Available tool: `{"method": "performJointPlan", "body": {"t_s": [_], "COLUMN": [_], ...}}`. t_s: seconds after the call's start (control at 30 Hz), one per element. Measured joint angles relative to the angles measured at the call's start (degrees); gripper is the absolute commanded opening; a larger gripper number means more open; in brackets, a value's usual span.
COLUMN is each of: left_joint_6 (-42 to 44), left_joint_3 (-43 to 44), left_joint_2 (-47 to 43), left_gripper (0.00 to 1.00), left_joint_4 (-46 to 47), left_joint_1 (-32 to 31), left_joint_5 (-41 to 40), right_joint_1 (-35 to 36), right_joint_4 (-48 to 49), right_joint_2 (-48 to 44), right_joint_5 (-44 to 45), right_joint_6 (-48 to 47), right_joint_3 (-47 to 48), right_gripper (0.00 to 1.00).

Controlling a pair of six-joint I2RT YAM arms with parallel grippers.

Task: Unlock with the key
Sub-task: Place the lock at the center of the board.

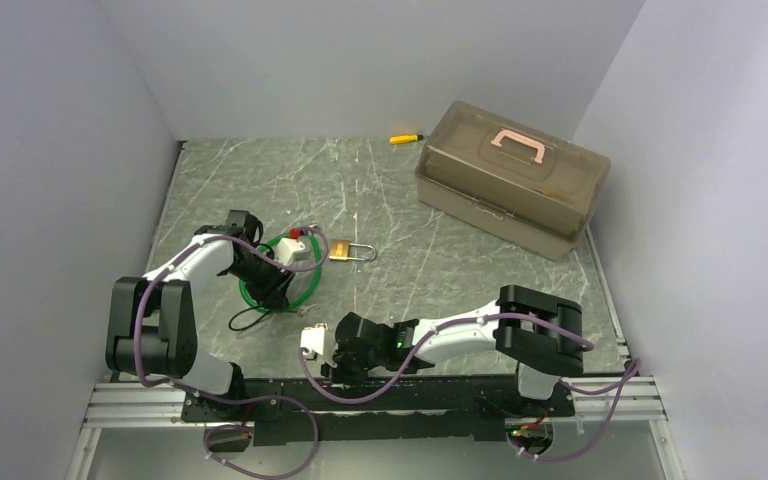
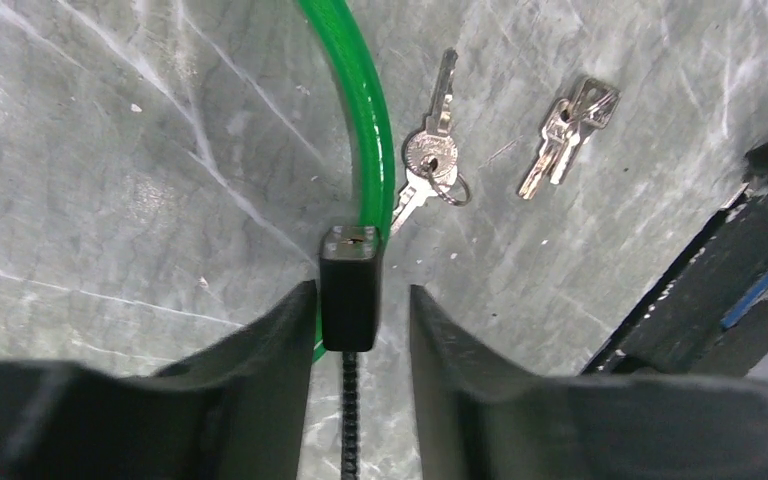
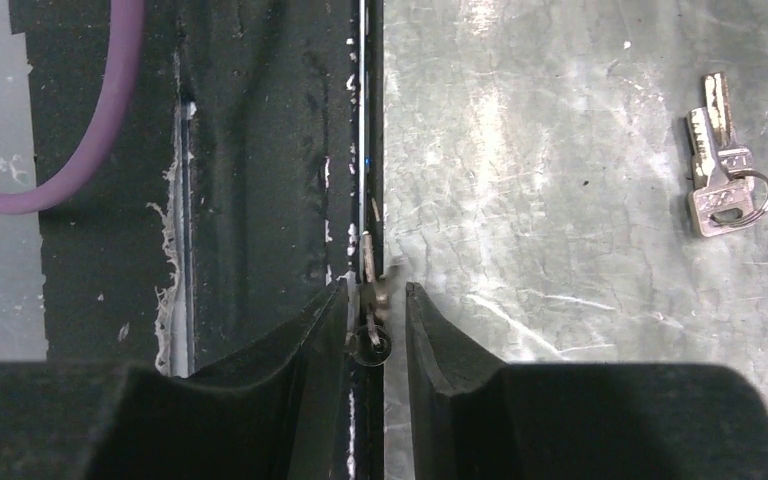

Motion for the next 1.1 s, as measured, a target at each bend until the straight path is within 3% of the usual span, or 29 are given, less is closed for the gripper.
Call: {"method": "performJointPlan", "body": {"t_s": [0.13, 0.23, 0.6, 0.7, 0.93, 1.1], "left_joint_6": [0.44, 0.55, 1.51, 2.08, 3.28, 2.95], "left_joint_3": [0.0, 0.02, 6.12, 7.85, 8.52, 5.99], "left_joint_2": [-0.96, -3.56, -15.61, -16.94, -17.25, -17.16], "left_gripper": [0.53, 0.54, 0.54, 0.54, 0.54, 0.54], "left_joint_4": [-0.81, -2.01, -11.61, -14.69, -18.38, -15.39], "left_joint_1": [0.0, 0.0, 0.0, 0.0, 0.0, 0.0], "left_joint_5": [0.72, 1.11, 3.76, 5.2, 7.67, 7.13], "right_joint_1": [0.13, 0.17, -1.7, -3.04, -5.6, -12.17], "right_joint_4": [0.9, 1.01, 1.73, 1.18, 0.7, 1.07], "right_joint_2": [0.35, 0.37, -1.16, -2.49, -7.39, -10.25], "right_joint_5": [1.66, 3.5, 7.56, 8.15, 7.3, 4.85], "right_joint_6": [-0.04, -0.22, -0.26, -0.28, 0.72, 3.13], "right_joint_3": [0.0, 0.0, -1.75, -2.49, -4.31, -4.68], "right_gripper": [0.17, 0.01, 0.0, 0.16, 0.31, 0.37]}}
